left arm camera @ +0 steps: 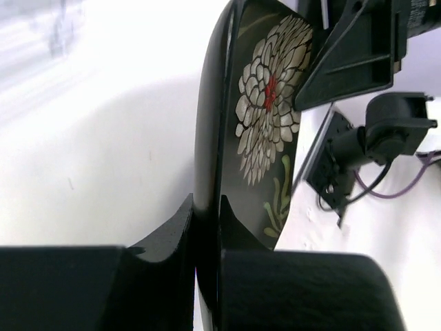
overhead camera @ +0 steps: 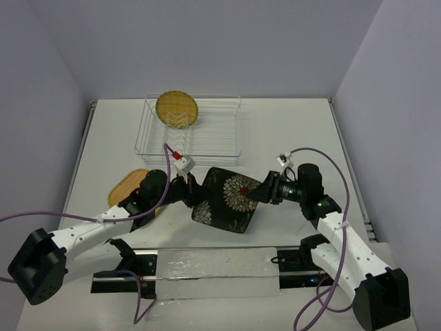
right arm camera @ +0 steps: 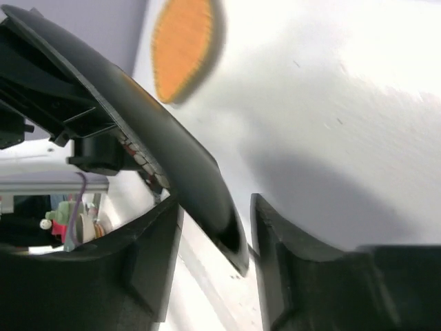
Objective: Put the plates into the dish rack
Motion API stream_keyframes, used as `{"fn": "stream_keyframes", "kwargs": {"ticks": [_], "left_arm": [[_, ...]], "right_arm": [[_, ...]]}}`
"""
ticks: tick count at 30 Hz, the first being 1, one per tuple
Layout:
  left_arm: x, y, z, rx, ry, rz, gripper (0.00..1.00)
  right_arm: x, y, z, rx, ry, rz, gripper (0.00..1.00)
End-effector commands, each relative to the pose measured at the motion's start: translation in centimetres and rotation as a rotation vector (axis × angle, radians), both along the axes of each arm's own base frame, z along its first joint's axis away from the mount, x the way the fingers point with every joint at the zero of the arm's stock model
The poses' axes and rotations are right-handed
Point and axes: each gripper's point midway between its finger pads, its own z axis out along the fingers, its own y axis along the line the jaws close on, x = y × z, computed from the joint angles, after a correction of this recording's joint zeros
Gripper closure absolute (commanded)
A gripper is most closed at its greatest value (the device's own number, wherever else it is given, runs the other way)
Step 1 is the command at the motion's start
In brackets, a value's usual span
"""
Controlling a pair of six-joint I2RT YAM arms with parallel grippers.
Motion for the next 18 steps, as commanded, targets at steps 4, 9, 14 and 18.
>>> {"fn": "stream_keyframes", "kwargs": {"ticks": [4,9,14,18], "left_arm": [[3.9,0.8,16.9,0.034,-0.654,0.051,1.00],[7.3,4.4,22.1,0.292,-0.904,0.143,1.00],[13.0,7.5,25.6,0.620,-1.053,0.106,1.00],[19.4,11.9,25.1,1.019,-1.077,0.056,1.00]], "right_arm": [[1.2,-0.9,5.5,-0.035,-0.171,-0.027,0.32],[1.5,-2.1,5.7,-0.080,-0.213,-0.076,0.26],[2.8,-3.8,6.8,-0.147,-0.274,-0.186,0.21],[4.3,-5.7,7.0,-0.235,-0.269,-0.292,0.21]]}}
